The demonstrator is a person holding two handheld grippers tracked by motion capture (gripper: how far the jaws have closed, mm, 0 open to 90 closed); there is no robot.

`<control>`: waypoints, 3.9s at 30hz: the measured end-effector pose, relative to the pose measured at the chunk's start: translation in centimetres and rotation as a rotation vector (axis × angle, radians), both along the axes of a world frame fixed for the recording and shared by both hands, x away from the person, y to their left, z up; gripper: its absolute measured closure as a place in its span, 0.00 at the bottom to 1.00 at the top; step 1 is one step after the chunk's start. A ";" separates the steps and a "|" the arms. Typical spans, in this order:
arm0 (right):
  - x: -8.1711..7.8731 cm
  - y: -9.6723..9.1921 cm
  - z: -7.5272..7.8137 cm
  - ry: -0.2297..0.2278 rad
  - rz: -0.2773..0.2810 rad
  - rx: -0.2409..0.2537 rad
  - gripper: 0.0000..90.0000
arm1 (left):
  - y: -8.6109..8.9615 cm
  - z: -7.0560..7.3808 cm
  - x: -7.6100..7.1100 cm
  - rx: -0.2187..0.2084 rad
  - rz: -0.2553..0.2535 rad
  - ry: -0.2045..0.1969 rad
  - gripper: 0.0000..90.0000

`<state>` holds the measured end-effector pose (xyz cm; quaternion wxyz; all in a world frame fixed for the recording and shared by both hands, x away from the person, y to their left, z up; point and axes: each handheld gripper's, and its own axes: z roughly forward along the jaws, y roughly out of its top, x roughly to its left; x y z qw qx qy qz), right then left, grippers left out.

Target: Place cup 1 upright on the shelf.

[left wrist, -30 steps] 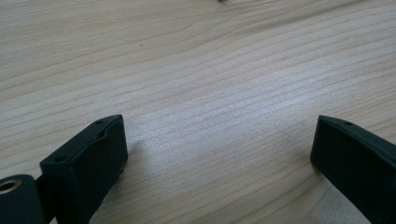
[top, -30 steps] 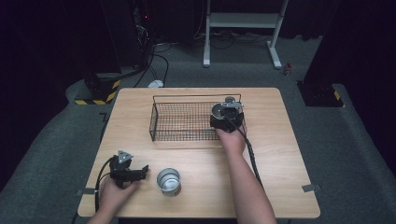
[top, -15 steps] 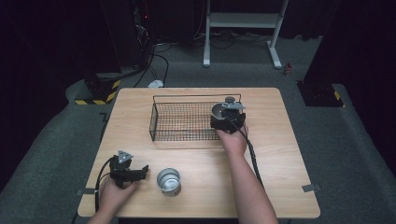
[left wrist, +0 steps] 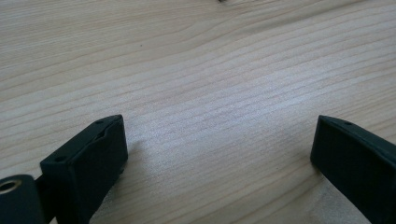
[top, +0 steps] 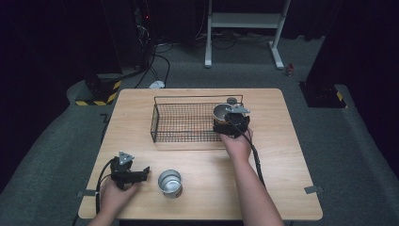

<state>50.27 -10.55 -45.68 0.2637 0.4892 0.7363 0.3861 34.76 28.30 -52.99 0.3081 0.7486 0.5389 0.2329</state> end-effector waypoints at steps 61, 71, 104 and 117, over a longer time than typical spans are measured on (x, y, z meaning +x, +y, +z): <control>-14.5 -6.1 -5.4 0.080 0.047 -0.075 0.09 | -0.1 0.0 0.1 -0.008 0.007 0.001 0.05; -15.1 -6.7 -6.8 0.172 0.041 -0.095 0.10 | -0.2 0.0 0.0 -0.004 0.018 -0.003 0.05; -15.0 -6.6 -6.9 0.186 0.076 -0.084 0.10 | -0.7 1.2 -1.3 -0.050 -0.009 -0.018 0.01; -15.0 -6.6 -6.9 0.184 0.076 -0.086 0.10 | -0.7 3.0 -2.2 -0.122 -0.052 -0.050 0.01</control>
